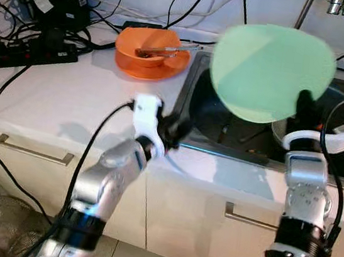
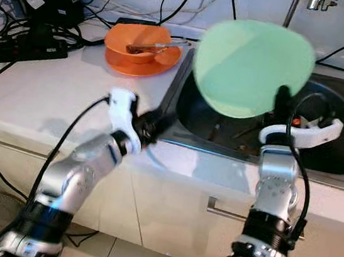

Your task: Kitchen organization

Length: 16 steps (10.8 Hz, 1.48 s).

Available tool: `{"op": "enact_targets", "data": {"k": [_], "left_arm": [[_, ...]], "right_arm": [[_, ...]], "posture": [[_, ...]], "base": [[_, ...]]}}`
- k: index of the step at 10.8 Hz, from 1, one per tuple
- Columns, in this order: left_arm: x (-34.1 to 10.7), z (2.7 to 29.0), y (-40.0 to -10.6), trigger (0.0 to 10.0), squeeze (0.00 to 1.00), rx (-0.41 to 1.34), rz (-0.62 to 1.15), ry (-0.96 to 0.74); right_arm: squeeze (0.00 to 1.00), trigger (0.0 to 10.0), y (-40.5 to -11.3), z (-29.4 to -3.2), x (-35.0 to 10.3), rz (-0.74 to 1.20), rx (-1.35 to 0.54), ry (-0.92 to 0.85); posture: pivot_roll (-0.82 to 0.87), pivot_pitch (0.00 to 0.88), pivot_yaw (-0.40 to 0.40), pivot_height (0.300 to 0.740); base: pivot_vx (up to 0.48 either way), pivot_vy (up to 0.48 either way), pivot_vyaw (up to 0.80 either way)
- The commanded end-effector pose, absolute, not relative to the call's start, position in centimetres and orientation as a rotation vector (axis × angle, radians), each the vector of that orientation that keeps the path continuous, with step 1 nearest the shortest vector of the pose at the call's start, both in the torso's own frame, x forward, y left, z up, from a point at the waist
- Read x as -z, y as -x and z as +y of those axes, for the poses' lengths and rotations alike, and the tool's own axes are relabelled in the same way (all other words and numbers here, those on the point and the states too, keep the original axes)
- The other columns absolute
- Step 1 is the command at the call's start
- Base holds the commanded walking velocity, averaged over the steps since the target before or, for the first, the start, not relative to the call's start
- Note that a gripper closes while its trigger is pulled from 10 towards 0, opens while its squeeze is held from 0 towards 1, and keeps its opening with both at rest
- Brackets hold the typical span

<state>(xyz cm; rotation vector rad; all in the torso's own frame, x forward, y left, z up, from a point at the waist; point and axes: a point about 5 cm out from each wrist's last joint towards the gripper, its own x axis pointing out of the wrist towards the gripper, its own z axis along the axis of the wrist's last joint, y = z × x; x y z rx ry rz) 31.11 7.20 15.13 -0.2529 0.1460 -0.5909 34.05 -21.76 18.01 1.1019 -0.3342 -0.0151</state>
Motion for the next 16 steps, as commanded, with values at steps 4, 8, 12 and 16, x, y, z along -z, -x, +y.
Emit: {"op": "enact_targets", "data": {"k": [4,8,12,16], "left_arm": [[-14.1,8.2,-30.1,10.0,0.00,0.603,0.163,0.080],[-13.9,8.1,-29.4,10.0,0.00,0.638,0.171,0.040],[-13.9,8.0,-29.4,10.0,0.00,0.660,0.144,-0.001],[-13.6,7.4,-29.3,10.0,0.00,0.682,0.151,-0.040]], "right_arm": [[0.00,10.0,-35.4,-23.9,-19.8,-0.373,0.109,-0.717],[0.00,10.0,-36.8,-24.6,-20.1,-0.311,0.125,-0.389],[0.00,10.0,-38.5,-22.5,-22.0,-0.309,0.019,-0.120],[0.00,10.0,-39.4,-19.6,-19.5,-0.174,-0.093,0.019]], "posture": [[0.07,0.000,0.048,0.740],[0.07,0.000,0.045,0.740],[0.07,0.000,0.042,0.740],[0.09,0.000,0.027,0.740]], "base": [[0.000,0.000,0.00],[0.000,0.000,0.00],[0.000,0.000,0.00],[0.000,0.000,0.00]]}}
